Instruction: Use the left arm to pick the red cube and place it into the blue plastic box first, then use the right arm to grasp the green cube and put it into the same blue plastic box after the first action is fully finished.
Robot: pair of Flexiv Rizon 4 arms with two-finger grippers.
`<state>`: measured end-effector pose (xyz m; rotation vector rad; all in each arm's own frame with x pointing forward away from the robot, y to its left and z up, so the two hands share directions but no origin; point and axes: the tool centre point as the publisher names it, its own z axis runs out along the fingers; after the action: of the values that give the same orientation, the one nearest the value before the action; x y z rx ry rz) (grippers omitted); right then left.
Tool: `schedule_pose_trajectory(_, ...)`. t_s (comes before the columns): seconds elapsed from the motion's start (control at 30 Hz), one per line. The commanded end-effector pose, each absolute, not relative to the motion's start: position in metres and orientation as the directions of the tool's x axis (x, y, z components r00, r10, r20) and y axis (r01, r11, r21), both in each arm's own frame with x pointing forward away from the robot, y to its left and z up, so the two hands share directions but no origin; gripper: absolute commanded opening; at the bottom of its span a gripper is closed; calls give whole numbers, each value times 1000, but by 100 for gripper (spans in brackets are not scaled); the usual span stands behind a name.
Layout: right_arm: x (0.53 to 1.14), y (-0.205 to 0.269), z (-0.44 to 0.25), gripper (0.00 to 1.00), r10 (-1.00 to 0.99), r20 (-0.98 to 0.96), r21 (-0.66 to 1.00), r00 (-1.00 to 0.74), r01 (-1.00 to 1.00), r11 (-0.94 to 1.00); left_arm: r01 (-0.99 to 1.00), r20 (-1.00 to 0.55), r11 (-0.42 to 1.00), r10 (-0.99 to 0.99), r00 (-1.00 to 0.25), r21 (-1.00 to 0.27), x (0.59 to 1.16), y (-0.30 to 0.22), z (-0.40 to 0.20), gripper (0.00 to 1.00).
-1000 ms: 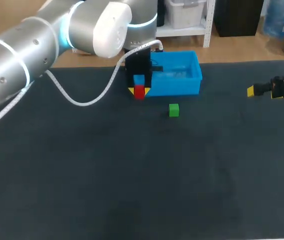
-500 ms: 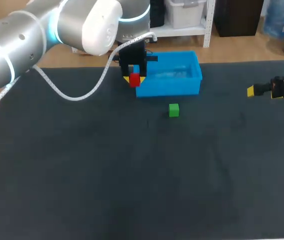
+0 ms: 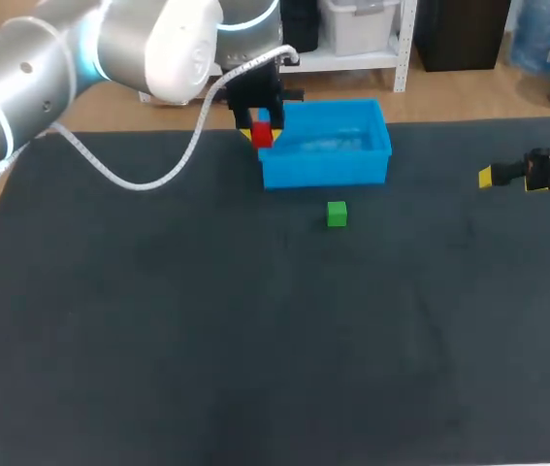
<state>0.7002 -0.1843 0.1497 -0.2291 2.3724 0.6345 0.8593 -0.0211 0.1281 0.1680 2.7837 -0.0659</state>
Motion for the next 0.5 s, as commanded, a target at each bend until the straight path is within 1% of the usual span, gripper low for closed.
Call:
schedule_pose_trajectory(0.03, 700, -185, 150, 100, 1, -644, 383, -765, -321, 866, 139, -361, 990, 119, -925, -30, 863, -21, 134, 0)
schedule_pose_trajectory(0.5, 700, -185, 150, 100, 1, -644, 383, -765, -321, 866, 198, -420, 980, 170, -892, -24, 886, -28, 158, 0)
